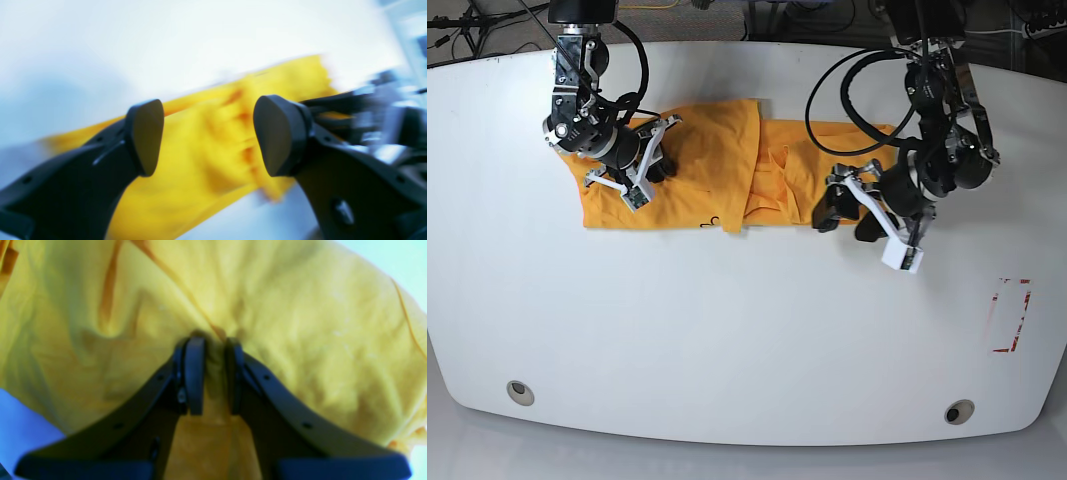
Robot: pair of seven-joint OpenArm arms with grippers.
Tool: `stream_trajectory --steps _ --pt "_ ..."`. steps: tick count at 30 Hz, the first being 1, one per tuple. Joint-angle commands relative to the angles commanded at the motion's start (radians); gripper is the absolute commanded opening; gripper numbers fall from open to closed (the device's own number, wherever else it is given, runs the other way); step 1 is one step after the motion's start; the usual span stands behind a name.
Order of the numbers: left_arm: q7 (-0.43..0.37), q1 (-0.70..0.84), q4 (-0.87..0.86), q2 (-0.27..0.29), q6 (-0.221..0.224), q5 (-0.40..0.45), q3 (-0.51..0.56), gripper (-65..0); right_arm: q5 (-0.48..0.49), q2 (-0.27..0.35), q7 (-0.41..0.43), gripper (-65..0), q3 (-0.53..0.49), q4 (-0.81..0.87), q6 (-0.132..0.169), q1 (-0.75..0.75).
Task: Fold the T-shirt properly
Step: 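Move the left gripper inward along the strip and pinch its middle, then release the folded end with the right gripper and lift away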
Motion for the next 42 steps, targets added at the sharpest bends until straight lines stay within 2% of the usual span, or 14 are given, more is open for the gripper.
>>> stream_trajectory --steps 1,2,5,7,10,13,15,17,21,25,31,36,42 --pt "-0.011 0.002 -0.002 -0.006 0.000 0.011 -0.012 -32.5 0.000 -0.002 -0.002 -53.4 0.000 0.008 0.000 0.000" --pt "-0.041 0.009 -0.009 -0.012 0.000 0.028 -0.037 -39.4 0.000 -0.002 -0.003 -53.4 0.000 0.026 0.000 0.000" --pt "-0.104 0.031 -0.043 -0.032 0.000 0.049 -0.052 -51.5 0.011 -0.029 -0.006 -53.4 0.000 0.074 0.000 0.000" --pt "-0.126 0.037 -0.087 -0.057 -0.003 0.048 -0.049 -54.2 0.011 -0.043 -0.035 -53.3 0.002 0.101 0.000 0.000" --pt "-0.127 0.037 -0.147 -0.068 -0.018 0.048 -0.037 -54.2 0.012 -0.051 -0.078 -53.3 0.002 0.138 0.000 0.003" --pt "-0.129 0.037 -0.215 -0.068 -0.049 0.052 -0.035 -54.3 0.014 -0.091 -0.124 -53.0 0.000 0.186 0.000 0.018" --pt "-0.129 0.037 -0.252 -0.068 -0.066 0.052 -0.037 -54.3 0.014 -0.121 -0.157 -50.4 0.000 0.216 0.000 0.020" --pt "-0.132 0.037 -0.296 -0.068 -0.078 0.052 -0.040 -54.3 0.014 -0.158 -0.189 -44.2 -0.003 0.255 0.000 0.021" --pt "-0.164 0.043 -0.344 -0.068 -0.080 0.052 -0.037 -54.3 0.012 -0.206 -0.204 -38.0 -0.055 0.279 0.000 0.021" --pt "-0.207 0.044 -0.388 -0.072 -0.080 0.054 -0.037 -54.3 0.011 -0.221 -0.204 -40.1 -0.143 0.279 0.000 0.032" --pt "-0.209 0.052 -0.399 -0.095 -0.080 0.049 -0.037 -54.3 0.002 -0.272 -0.204 -40.3 -0.264 0.276 0.000 0.055" --pt "-0.209 0.064 -0.394 -0.095 -0.080 0.048 -0.035 -54.3 0.011 -0.278 -0.204 -40.9 -0.358 0.256 0.000 0.104" --pt "-0.209 0.064 -0.394 -0.097 -0.080 0.048 -0.035 -54.3 0.003 -0.307 -0.204 -41.1 -0.407 0.180 0.000 0.161"
